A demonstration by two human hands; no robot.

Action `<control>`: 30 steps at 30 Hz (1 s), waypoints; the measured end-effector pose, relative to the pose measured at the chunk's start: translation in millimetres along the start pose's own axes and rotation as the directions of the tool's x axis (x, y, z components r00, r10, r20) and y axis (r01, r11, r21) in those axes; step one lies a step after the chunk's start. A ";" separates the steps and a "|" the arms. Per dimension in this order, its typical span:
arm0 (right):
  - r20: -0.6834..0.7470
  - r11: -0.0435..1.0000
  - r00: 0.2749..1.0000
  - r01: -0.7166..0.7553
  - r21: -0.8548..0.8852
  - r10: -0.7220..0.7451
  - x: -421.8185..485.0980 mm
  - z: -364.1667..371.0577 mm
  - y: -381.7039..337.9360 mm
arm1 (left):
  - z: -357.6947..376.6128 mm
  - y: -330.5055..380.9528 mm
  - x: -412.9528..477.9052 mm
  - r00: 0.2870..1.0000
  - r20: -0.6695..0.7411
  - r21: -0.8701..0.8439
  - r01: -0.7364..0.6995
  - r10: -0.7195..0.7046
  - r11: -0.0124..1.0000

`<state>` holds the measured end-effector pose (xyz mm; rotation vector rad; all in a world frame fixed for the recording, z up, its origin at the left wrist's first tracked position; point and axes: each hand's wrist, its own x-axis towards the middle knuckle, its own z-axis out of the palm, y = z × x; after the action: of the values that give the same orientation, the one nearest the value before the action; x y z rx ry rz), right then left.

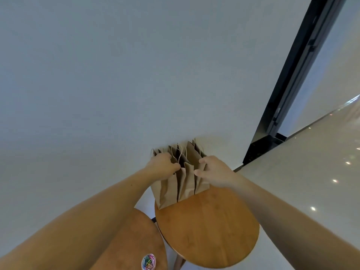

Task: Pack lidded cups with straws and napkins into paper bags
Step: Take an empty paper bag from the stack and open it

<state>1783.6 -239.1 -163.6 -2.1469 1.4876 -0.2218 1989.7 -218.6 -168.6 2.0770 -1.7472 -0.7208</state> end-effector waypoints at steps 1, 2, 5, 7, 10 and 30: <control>0.002 1.000 1.000 -0.014 0.003 0.014 8.3 1.5 8.9 | 5.8 0.3 10.4 1.000 0.003 0.003 -0.005 0.005 1.000; 0.006 1.000 1.000 -0.023 0.009 0.023 18.4 4.5 17.8 | 11.3 -0.3 19.9 1.000 0.007 0.008 0.000 0.000 1.000; 0.057 0.999 0.998 -0.009 0.043 0.006 52.8 18.5 34.0 | 28.7 -9.5 47.2 0.999 0.011 0.010 0.032 -0.032 0.999; 0.126 0.998 0.992 0.005 0.068 -0.014 76.3 30.7 38.2 | 37.2 -19.9 61.9 0.996 0.003 0.000 0.086 -0.086 0.996; 0.206 0.996 0.976 0.051 0.070 -0.064 112.0 52.9 35.3 | 42.9 -40.9 76.3 0.979 -0.013 0.008 0.205 -0.205 0.979; 0.235 0.993 0.971 -0.025 -0.115 0.052 232.8 162.5 31.4 | 76.7 -129.2 58.5 0.786 0.013 -0.037 0.619 -0.619 0.785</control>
<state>1914.3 -407.8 -353.6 -2.1411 1.4297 0.1325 2057.6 -245.8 -312.3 2.6391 -0.9997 -0.9101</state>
